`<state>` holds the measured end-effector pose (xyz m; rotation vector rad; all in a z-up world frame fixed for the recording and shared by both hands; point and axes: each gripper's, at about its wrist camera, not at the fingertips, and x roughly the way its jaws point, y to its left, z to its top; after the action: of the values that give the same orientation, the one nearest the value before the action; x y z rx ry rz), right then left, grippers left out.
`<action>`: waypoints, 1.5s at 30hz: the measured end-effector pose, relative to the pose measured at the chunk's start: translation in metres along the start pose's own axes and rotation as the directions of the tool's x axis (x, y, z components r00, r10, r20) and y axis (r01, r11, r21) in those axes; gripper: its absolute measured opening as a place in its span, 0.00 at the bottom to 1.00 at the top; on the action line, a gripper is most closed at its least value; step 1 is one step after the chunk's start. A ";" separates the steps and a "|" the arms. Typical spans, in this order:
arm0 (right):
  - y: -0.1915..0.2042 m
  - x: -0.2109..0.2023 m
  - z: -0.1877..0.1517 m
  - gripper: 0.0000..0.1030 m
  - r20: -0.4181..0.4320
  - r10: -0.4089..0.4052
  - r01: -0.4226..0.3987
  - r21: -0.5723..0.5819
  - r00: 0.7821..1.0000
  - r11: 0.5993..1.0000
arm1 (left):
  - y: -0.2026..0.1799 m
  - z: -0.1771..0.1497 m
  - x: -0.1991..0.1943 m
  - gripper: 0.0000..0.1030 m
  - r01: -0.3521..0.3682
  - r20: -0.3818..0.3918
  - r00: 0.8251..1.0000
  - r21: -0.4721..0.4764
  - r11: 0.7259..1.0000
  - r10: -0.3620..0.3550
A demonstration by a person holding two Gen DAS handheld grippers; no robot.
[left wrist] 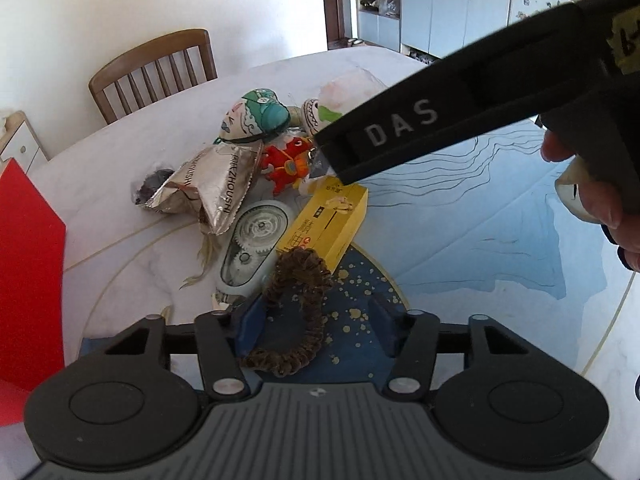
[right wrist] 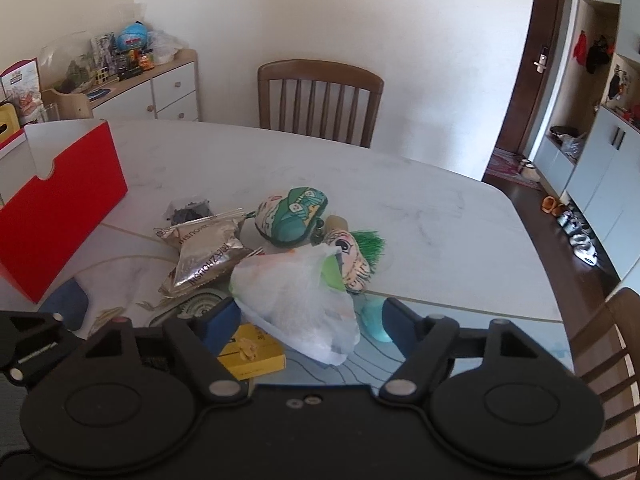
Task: Organize objects
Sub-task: 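Grasp the brown bead bracelet with the left gripper while the right gripper grasps the white plastic bag, then carry the bracelet and the white bag with both grippers over the cardboard box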
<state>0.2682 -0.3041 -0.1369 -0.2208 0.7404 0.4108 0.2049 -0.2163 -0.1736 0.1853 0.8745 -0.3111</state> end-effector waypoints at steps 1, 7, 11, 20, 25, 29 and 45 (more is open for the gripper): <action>0.000 0.001 0.000 0.73 0.000 0.000 0.000 -0.003 1.000 1.000 | -0.001 0.001 0.002 0.47 0.000 -0.005 1.000 0.003 1.000 0.000; 0.000 0.005 -0.002 0.62 -0.004 0.017 -0.017 -0.016 1.000 1.000 | 0.002 0.002 0.009 0.32 -0.004 -0.033 0.999 -0.025 1.000 0.004; -0.003 0.003 -0.001 0.54 0.001 0.025 -0.025 -0.004 1.000 1.000 | 0.004 0.004 0.008 0.18 -0.007 -0.037 0.999 -0.037 0.999 0.006; -0.007 -0.005 0.002 0.34 0.016 0.008 -0.009 0.015 1.000 1.000 | 0.016 0.007 -0.009 0.10 -0.010 -0.010 1.000 -0.093 0.996 0.009; -0.009 -0.018 0.003 0.30 0.036 -0.008 0.008 0.013 0.999 1.000 | 0.031 0.007 -0.025 0.10 0.000 0.014 1.000 -0.143 0.990 0.002; -0.012 -0.034 0.005 0.29 0.050 0.006 -0.008 0.043 0.999 0.999 | 0.050 0.009 -0.039 0.09 0.025 0.041 0.999 -0.207 0.978 -0.017; 0.038 -0.092 0.026 0.29 0.103 0.022 -0.032 0.098 0.994 0.995 | 0.130 0.008 -0.121 0.09 0.175 0.140 0.980 -0.272 0.946 -0.141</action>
<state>0.2064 -0.2878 -0.0569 -0.0953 0.6622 0.4065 0.1826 -0.0735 -0.0705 -0.1692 0.8070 -0.3393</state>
